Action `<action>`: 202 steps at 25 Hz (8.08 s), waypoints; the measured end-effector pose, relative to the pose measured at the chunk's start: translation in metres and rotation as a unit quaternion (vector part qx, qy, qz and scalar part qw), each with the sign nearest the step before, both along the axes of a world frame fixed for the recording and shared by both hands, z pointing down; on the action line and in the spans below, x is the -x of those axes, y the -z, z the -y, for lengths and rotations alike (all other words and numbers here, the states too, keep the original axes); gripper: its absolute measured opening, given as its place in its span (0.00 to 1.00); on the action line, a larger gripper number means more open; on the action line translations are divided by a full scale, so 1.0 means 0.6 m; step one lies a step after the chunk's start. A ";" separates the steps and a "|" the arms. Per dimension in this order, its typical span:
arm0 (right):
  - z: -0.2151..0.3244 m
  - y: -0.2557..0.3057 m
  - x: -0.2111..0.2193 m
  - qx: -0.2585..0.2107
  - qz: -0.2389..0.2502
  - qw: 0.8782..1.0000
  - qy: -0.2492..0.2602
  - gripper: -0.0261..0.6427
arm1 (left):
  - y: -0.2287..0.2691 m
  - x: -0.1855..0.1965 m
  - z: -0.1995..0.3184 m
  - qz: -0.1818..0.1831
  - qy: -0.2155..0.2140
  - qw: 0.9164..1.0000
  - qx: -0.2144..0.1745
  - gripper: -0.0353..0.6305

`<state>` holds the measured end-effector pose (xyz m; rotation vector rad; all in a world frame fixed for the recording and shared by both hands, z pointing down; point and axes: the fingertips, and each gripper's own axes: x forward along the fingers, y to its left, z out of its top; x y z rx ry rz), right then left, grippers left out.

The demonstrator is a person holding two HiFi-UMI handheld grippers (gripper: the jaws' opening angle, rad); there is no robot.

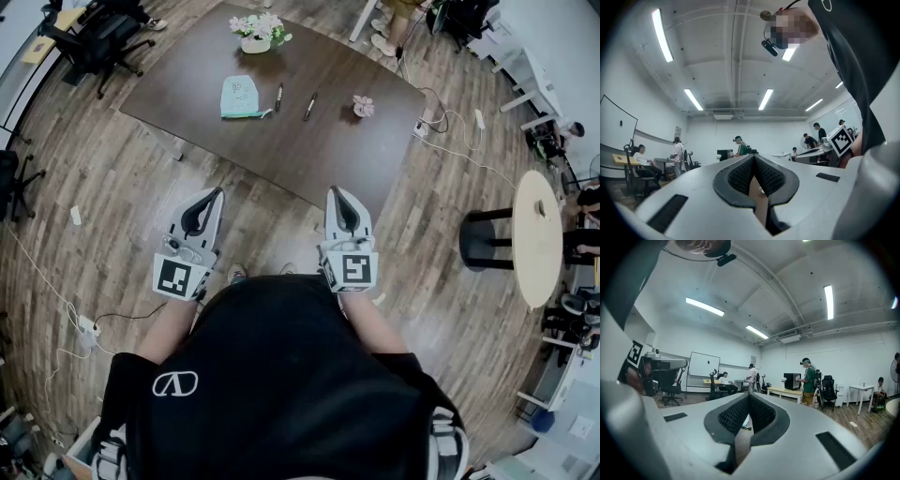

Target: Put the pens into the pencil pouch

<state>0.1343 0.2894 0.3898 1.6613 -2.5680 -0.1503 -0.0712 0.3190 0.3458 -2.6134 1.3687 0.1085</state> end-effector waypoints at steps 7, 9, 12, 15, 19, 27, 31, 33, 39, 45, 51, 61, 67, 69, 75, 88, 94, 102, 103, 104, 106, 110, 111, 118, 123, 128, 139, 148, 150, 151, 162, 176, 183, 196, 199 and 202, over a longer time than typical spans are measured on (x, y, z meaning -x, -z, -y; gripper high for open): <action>0.002 -0.002 -0.009 0.004 0.000 1.000 -0.002 0.04 | -0.003 -0.008 0.002 -0.002 0.001 1.000 0.000 0.06; 0.001 -0.004 -0.012 0.007 0.003 1.000 -0.004 0.04 | -0.003 -0.009 0.001 -0.003 0.000 1.000 0.000 0.06; -0.001 0.000 -0.016 0.007 0.019 1.000 0.003 0.04 | -0.005 -0.013 0.000 -0.005 -0.001 1.000 0.002 0.06; -0.003 0.001 -0.019 0.007 0.024 1.000 0.009 0.04 | -0.007 -0.016 0.000 -0.005 0.000 1.000 0.000 0.06; -0.003 0.009 -0.030 -0.007 0.024 1.000 0.005 0.04 | -0.004 -0.022 0.003 -0.005 0.003 1.000 -0.001 0.06; 0.013 0.016 -0.056 -0.020 0.036 0.999 0.018 0.04 | 0.000 -0.048 0.013 -0.001 0.020 1.000 -0.001 0.06; 0.030 -0.001 -0.074 -0.013 0.044 0.998 0.034 0.04 | -0.010 -0.067 0.023 0.000 0.039 0.999 0.004 0.06; 0.038 -0.009 -0.084 -0.008 0.052 0.998 0.043 0.04 | -0.016 -0.079 0.026 0.004 0.050 0.999 0.009 0.06; 0.071 -0.028 -0.103 -0.003 0.064 0.996 0.060 0.04 | -0.029 -0.103 0.043 0.010 0.066 0.998 0.015 0.06; 0.120 -0.027 -0.091 -0.007 0.064 0.997 0.052 0.04 | -0.033 -0.087 0.100 0.012 0.059 0.998 0.011 0.06; 0.202 -0.023 -0.056 -0.017 0.052 0.998 0.022 0.04 | -0.034 -0.042 0.219 0.009 0.032 0.999 -0.001 0.06; 0.378 0.008 0.045 -0.023 0.026 0.999 -0.039 0.04 | -0.010 0.049 0.446 -0.020 -0.035 0.999 -0.001 0.06; 0.468 0.025 0.113 -0.033 0.016 0.997 -0.067 0.04 | -0.017 0.101 0.558 -0.020 -0.074 0.997 0.007 0.06; 0.496 0.026 0.128 -0.032 0.007 0.997 -0.073 0.04 | -0.019 0.111 0.589 -0.024 -0.084 0.996 0.009 0.06; 0.551 0.026 0.151 -0.026 0.002 0.997 -0.066 0.04 | -0.026 0.123 0.645 -0.031 -0.083 0.996 0.015 0.06; 0.600 0.020 0.120 -0.018 0.015 0.999 -0.036 0.04 | -0.029 0.093 0.673 -0.020 -0.052 0.998 0.021 0.06; 0.604 0.015 0.113 -0.014 0.016 0.999 -0.032 0.04 | -0.033 0.083 0.679 -0.021 -0.050 0.998 0.023 0.06; 0.606 0.006 0.095 -0.008 0.011 0.999 -0.035 0.04 | -0.120 0.030 0.709 0.201 -0.104 0.973 0.045 0.59; 0.607 0.005 0.092 -0.007 0.011 0.999 -0.036 0.04 | -0.130 0.028 0.715 0.225 -0.105 0.968 0.044 0.61; 0.608 0.005 0.088 -0.006 0.012 0.999 -0.036 0.04 | -0.139 0.027 0.721 0.246 -0.107 0.962 0.041 0.62; 0.611 0.003 0.081 -0.005 0.013 0.999 -0.039 0.04 | -0.160 0.025 0.736 0.280 -0.113 0.952 0.045 0.62; 0.614 -0.008 0.069 0.004 0.012 0.999 -0.045 0.04 | -0.215 0.029 0.764 0.330 -0.128 0.932 0.077 0.64; 0.614 -0.011 0.066 0.005 0.011 0.999 -0.046 0.04 | -0.234 0.030 0.769 0.344 -0.133 0.926 0.085 0.64; 0.604 -0.033 0.042 0.022 0.009 0.998 -0.061 0.04 | -0.388 0.039 0.791 0.429 -0.174 0.875 0.143 0.64; 0.591 -0.047 0.025 0.038 0.002 0.997 -0.071 0.04 | -0.491 0.043 0.792 0.464 -0.202 0.843 0.183 0.64; 0.588 -0.055 0.015 0.048 0.000 0.996 -0.078 0.04 | -0.589 0.058 0.785 0.481 -0.223 0.815 0.236 0.64; 0.590 -0.072 0.007 0.065 -0.007 0.994 -0.083 0.04 | -0.735 0.080 0.762 0.519 -0.251 0.757 0.308 0.64; 0.589 -0.086 0.000 0.073 -0.008 0.993 -0.091 0.04 | -0.765 0.082 0.760 0.529 -0.257 0.737 0.333 0.47; 0.590 -0.085 0.001 0.072 -0.005 0.993 -0.092 0.04 | -0.764 0.081 0.759 0.530 -0.258 0.735 0.334 0.42; 0.591 -0.085 0.001 0.072 -0.004 0.993 -0.092 0.04 | -0.763 0.080 0.759 0.531 -0.258 0.735 0.334 0.36; 0.588 -0.085 0.001 0.074 -0.007 0.993 -0.092 0.04 | -0.754 0.073 0.748 0.505 -0.262 0.729 0.381 0.09; 0.587 -0.077 0.002 0.066 0.021 0.994 -0.090 0.04 | -0.641 0.040 0.790 0.322 -0.237 0.792 0.462 0.08; 0.590 -0.073 -0.002 0.062 0.023 0.994 -0.088 0.04 | -0.516 0.007 0.815 0.179 -0.234 0.834 0.466 0.08; 0.601 -0.058 -0.013 0.050 0.050 0.993 -0.094 0.04 | -0.286 -0.025 0.791 -0.083 -0.217 0.870 0.435 0.08; 0.603 -0.055 -0.021 0.047 0.054 0.993 -0.098 0.04 | -0.257 -0.027 0.781 -0.122 -0.204 0.874 0.425 0.08; 0.607 -0.050 -0.025 0.042 0.055 0.993 -0.100 0.04 | -0.243 -0.029 0.774 -0.142 -0.197 0.873 0.422 0.08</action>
